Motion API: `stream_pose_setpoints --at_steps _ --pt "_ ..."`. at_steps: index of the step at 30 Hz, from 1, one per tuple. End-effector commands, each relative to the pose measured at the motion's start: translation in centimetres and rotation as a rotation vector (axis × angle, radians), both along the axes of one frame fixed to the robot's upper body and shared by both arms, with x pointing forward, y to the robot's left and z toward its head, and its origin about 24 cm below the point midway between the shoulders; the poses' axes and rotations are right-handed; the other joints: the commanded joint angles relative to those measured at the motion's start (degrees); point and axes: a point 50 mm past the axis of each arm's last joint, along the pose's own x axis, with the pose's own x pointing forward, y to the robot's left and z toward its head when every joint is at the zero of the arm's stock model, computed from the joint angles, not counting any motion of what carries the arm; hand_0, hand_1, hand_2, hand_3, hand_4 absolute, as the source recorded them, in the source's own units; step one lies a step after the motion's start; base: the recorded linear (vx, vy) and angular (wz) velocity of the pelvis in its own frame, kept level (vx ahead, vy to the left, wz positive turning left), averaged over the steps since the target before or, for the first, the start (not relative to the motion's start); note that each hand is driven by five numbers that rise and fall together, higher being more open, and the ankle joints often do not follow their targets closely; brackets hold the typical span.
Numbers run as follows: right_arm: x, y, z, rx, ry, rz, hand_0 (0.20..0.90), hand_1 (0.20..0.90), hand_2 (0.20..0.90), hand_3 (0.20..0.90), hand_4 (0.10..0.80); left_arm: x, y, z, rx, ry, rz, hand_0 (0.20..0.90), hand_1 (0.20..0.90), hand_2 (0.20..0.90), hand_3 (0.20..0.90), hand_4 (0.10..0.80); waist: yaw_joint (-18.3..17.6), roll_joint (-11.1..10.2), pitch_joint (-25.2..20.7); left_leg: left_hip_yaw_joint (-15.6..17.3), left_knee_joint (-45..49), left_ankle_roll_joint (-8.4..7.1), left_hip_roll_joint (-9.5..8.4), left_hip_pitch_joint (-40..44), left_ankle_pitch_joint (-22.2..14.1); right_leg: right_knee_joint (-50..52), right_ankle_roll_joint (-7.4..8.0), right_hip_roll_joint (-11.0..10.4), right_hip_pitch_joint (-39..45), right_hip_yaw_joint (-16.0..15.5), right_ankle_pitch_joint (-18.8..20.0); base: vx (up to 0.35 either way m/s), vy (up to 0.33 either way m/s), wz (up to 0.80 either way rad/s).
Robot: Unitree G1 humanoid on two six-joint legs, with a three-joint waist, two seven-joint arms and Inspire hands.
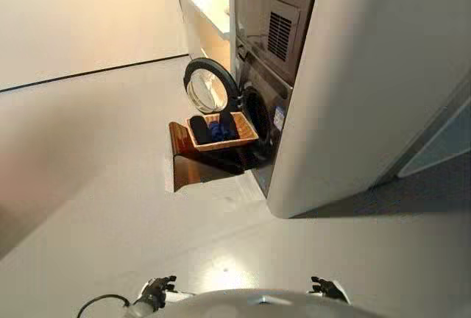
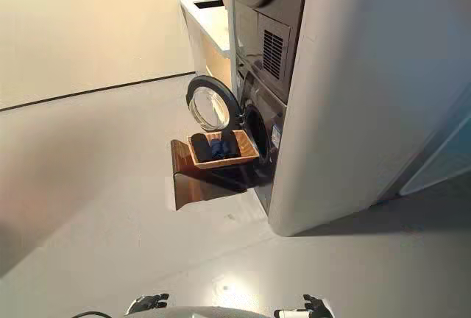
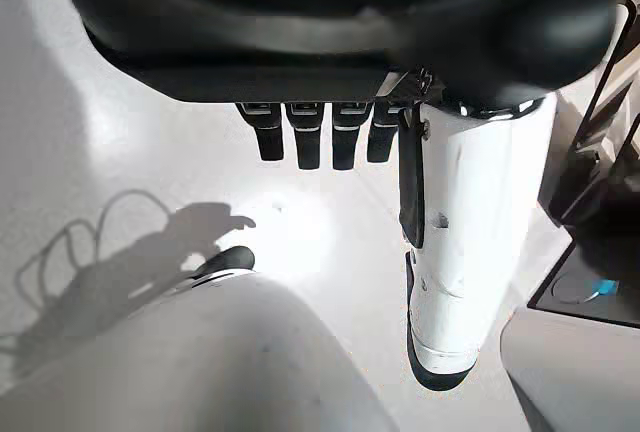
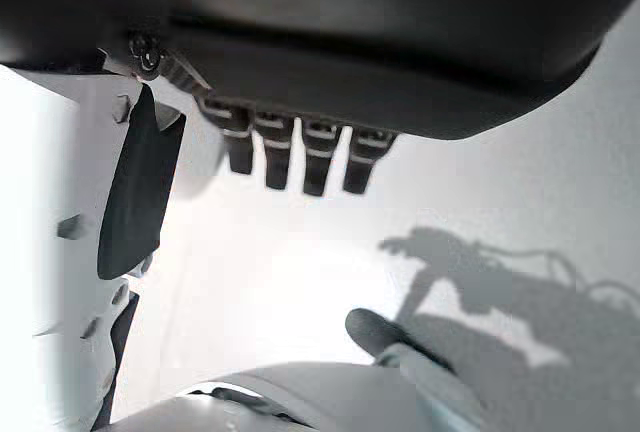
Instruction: Pick up the clothes and place them into the washing machine
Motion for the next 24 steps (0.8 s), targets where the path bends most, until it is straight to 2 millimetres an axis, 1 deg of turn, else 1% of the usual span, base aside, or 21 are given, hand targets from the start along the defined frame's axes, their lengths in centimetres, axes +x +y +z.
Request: stream_pose_setpoints --at_steps 1,2,3,4,5,6,9,11,12,13,14,16,17,18,19,20,21,22,23,24 --pt "1.0 0.1 0.0 0.0 0.005 0.033 0.9 0.9 0.9 0.9 0.8 2.4 -0.4 0.3 -0.03 -0.072 0.052 0.9 0.9 0.9 0.9 0.8 0.9 -3.53 0.45 -1.25 -1.17 -2.07 -3.01 -1.9 -0.3 -5.0 2.97 -1.75 1.19 1.45 2.47 0.0 0.0 0.0" --pt "1.1 0.1 0.0 -0.001 0.004 0.034 0.9 0.9 0.9 0.9 0.8 2.4 -0.3 0.3 -0.027 -0.072 0.052 0.9 0.9 0.9 0.9 0.8 0.92 -3.49 0.63 -1.22 -1.17 -1.92 -3.11 -2.0 -0.32 -4.86 2.99 -1.83 1.03 1.53 2.45 0.033 0.051 0.0" --pt "1.4 0.0 0.1 -0.004 -0.001 0.037 0.9 0.9 0.9 0.9 0.8 2.7 -0.3 0.4 -0.006 -0.074 0.008 0.9 0.9 0.9 0.9 0.8 0.95 -3.44 0.95 -0.92 -1.17 -1.54 -3.41 -2.28 -0.31 -4.36 3.08 -2.14 0.7 1.67 2.34 0.033 0.051 0.0" --pt "1.4 0.0 0.1 -0.004 -0.001 0.037 0.9 0.9 0.9 0.9 0.8 2.7 -0.3 0.4 -0.005 -0.074 0.008 0.9 0.9 0.9 0.9 0.8 0.97 -3.44 0.94 -0.9 -1.17 -1.54 -3.41 -2.29 -0.31 -4.36 3.08 -2.14 0.68 1.69 2.34 0.056 0.09 0.0" --pt "1.8 -0.1 0.2 -0.009 -0.008 0.044 0.9 0.9 0.9 0.9 0.8 2.7 -0.1 0.4 0.018 -0.055 -0.034 0.9 0.9 0.9 0.9 0.8 0.97 -3.39 1.22 -0.58 -0.34 -1.02 -3.8 -3.07 -0.8 -3.29 3.18 -2.62 -0.14 1.88 2.04 0.033 0.054 -0.02" --pt "1.8 -0.1 0.2 -0.009 -0.008 0.044 0.9 0.9 0.9 0.9 0.8 2.7 -0.1 0.4 0.018 -0.055 -0.034 0.9 0.9 0.9 0.9 0.8 0.99 -3.39 1.19 -0.57 -0.32 -1.02 -3.8 -3.12 -0.81 -3.25 3.18 -2.62 -0.21 1.9 2.02 0.043 0.084 -0.01" --pt "2.6 -0.4 0.4 -0.014 -0.026 0.042 0.9 0.9 0.9 0.9 0.8 2.9 0.3 0.4 0.025 -0.055 -0.002 0.9 0.9 0.9 0.9 0.8 1.55 -3.33 1.55 -0.47 1.83 -0.03 -4.31 -4.87 -2.0 0.16 3.42 -3.5 -2.3 2.36 1.18 0.059 0.08 -0.02" --pt "3.0 -0.7 0.5 -0.018 -0.042 0.022 0.9 0.9 0.9 0.9 0.8 3.2 0.9 0.6 0.037 -0.066 0.03 0.9 0.9 0.9 0.9 0.8 2.03 -3.23 1.72 -0.57 3.52 0.8 -4.57 -5.47 -3.29 4.33 3.66 -3.98 -3.79 2.22 0.07 0.135 0.112 -0.06" --pt "3.2 -0.8 0.6 -0.02 -0.052 0.009 0.9 0.9 0.9 0.9 0.8 3.3 0.9 0.7 0.039 -0.07 0.018 0.9 0.9 0.9 0.9 0.8 2.11 -3.21 1.87 -0.89 4.21 1.28 -4.88 -5.41 -4.0 6.88 3.89 -4.12 -4.64 2.26 -0.08 0.146 0.124 -0.07" --pt "3.3 -1.0 0.6 -0.02 -0.056 0.0 0.9 0.9 0.9 0.9 0.8 3.6 1.0 0.7 0.041 -0.08 0.006 0.9 0.9 0.9 0.9 0.8 2.04 -3.1 2.41 -1.21 4.9 1.83 -5.05 -5.26 -4.61 10.43 4.12 -4.25 -6.09 2.51 0.39 0.168 0.142 -0.04" --pt "3.2 -1.1 0.7 -0.022 -0.055 -0.014 0.9 0.9 0.9 0.9 0.8 3.9 1.1 0.8 0.04 -0.085 -0.004 0.9 0.9 0.9 0.9 0.8 1.7 -2.94 2.88 -1.74 5.44 2.45 -5.32 -4.84 -5.19 14.35 4.51 -4.57 -7.25 2.68 1.71 0.188 0.154 0.02" --pt "2.3 -1.7 0.6 -0.027 -0.04 -0.045 0.9 0.9 0.9 0.9 0.8 3.6 1.3 0.8 0.033 -0.078 -0.006 0.9 0.9 0.9 0.9 0.8 0.87 -2.52 3.82 -2.75 5.93 3.33 -5.82 -3.28 -6.24 21.8 4.51 -5.11 -9.87 3.32 4.85 0.193 0.129 0.09" --pt "2.3 -1.7 0.6 -0.027 -0.04 -0.045 0.9 0.9 0.9 0.9 0.8 3.6 1.3 0.8 0.033 -0.078 -0.006 0.9 0.9 0.9 0.9 0.8 0.88 -2.58 3.85 -2.73 5.98 3.36 -5.9 -3.29 -6.28 22.01 4.56 -5.2 -9.95 3.39 4.74 0.231 0.15 0.21" --pt "1.3 -2.3 0.6 -0.033 -0.025 -0.1 0.9 0.9 0.9 0.9 0.8 4.0 2.1 1.1 0.052 -0.098 0.011 0.9 0.9 0.9 0.9 0.8 -0.57 -1.63 5.58 -4.4 6.41 4.1 -5.64 -1.57 -6.63 31.34 3.94 -4.15 -14.55 5.09 6.9 0.224 0.126 0.26" --pt "0.7 -2.4 0.6 -0.033 -0.012 -0.12 0.9 0.9 0.9 0.9 0.8 4.1 2.4 1.2 0.056 -0.106 0.021 0.9 0.9 0.9 0.9 0.8 -1.15 -1.09 6.05 -5.07 6.17 4.08 -5.11 -0.93 -6.62 34.06 3.74 -3.05 -16.61 5.7 6.6 0.226 0.122 0.3" --pt "0.7 -2.4 0.6 -0.033 -0.012 -0.12 0.9 0.9 0.9 0.9 0.8 4.1 2.4 1.2 0.056 -0.106 0.021 0.9 0.9 0.9 0.9 0.8 -1.11 -1.19 6.06 -5.02 6.18 4.09 -5.22 -0.91 -6.67 34.37 3.75 -3.15 -16.75 5.8 6.41 0.311 0.049 0.45" --pt "-0.9 -2.7 0.4 -0.046 0.037 -0.146 0.9 0.9 0.9 0.9 0.8 4.4 2.7 1.4 0.072 -0.125 0.016 0.9 0.9 0.9 0.9 0.8 -2.06 -0.38 6.14 -6.55 5.58 3.32 -4.53 0.98 -5.97 33.04 2.63 -2.32 -20.51 5.57 4.24 0.237 0.018 0.49" --pt "-1.0 -2.7 0.4 -0.047 0.038 -0.146 0.9 0.9 0.9 0.9 0.8 4.4 2.7 1.4 0.072 -0.124 0.016 0.9 0.9 0.9 0.9 0.8 -2.19 -0.42 6.25 -6.69 5.45 3.28 -4.54 1.24 -6.01 33.28 2.58 -2.4 -20.36 5.44 3.93 0.484 -0.033 0.52" --pt "-2.5 -3.1 0.4 -0.065 0.069 -0.198 0.9 0.9 0.9 0.9 0.8 5.5 2.8 1.8 0.085 -0.193 0.022 0.9 0.9 0.9 0.9 0.8 -2.96 -0.52 6.48 -8.33 4.43 1.96 -4.31 3.92 -6.3 25.12 2.17 -3.95 -21.91 3.15 3.56 0.253 -0.057 0.4" --pt "-2.5 -3.1 0.4 -0.065 0.069 -0.198 0.9 0.9 0.9 0.9 0.8 5.5 2.8 1.8 0.085 -0.193 0.022 0.9 0.9 0.9 0.9 0.8 -3.0 -0.5 6.54 -8.37 4.41 1.95 -4.28 3.99 -6.3 25.08 2.17 -3.94 -21.81 3.11 3.56 0.564 -0.198 0.63"
